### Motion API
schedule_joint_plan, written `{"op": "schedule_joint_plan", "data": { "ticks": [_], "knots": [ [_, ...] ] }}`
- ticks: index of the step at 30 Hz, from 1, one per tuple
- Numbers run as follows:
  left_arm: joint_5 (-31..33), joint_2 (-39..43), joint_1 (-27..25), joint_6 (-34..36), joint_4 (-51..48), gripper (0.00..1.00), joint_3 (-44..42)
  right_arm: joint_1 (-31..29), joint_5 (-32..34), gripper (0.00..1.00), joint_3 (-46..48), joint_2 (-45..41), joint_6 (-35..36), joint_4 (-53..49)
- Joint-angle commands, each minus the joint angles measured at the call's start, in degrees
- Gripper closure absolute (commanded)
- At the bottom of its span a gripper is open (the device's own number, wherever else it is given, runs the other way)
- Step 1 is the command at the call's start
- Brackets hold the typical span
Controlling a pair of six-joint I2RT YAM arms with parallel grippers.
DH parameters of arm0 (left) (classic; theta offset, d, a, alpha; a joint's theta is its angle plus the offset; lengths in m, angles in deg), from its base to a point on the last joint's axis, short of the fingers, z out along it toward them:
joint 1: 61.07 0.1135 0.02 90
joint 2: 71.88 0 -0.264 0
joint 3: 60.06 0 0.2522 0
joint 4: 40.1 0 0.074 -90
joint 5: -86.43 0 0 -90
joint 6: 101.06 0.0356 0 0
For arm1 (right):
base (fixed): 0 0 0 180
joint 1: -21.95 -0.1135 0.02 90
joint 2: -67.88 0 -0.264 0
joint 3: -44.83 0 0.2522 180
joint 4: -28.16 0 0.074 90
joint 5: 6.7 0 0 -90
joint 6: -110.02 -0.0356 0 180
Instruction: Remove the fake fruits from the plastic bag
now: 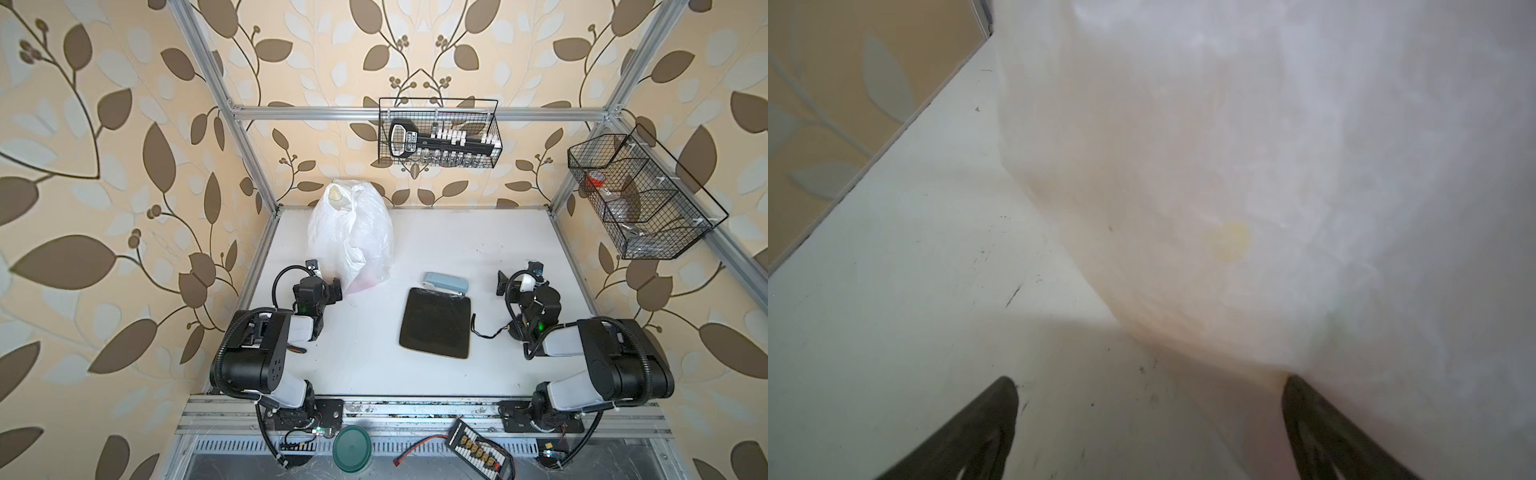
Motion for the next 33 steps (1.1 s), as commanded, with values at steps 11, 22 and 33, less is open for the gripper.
{"op": "schedule_joint_plan", "data": {
  "ticks": [11,22,33],
  "knots": [
    [-0.6,1.2,-0.1,0.8,2.0,0.01,0.9,0.1,-1.3,0.00,-0.3,0.0,0.3,1.1],
    [-0.6,1.2,-0.1,0.8,2.0,0.01,0.9,0.2,-1.3,0.01,-0.4,0.2,0.3,1.0],
    [2.0,14.2,-0.1,0.1,-10.3,0.01,2.3,0.3,0.0,0.00,-1.1,-13.9,-0.5,-12.1]
  ]
}}
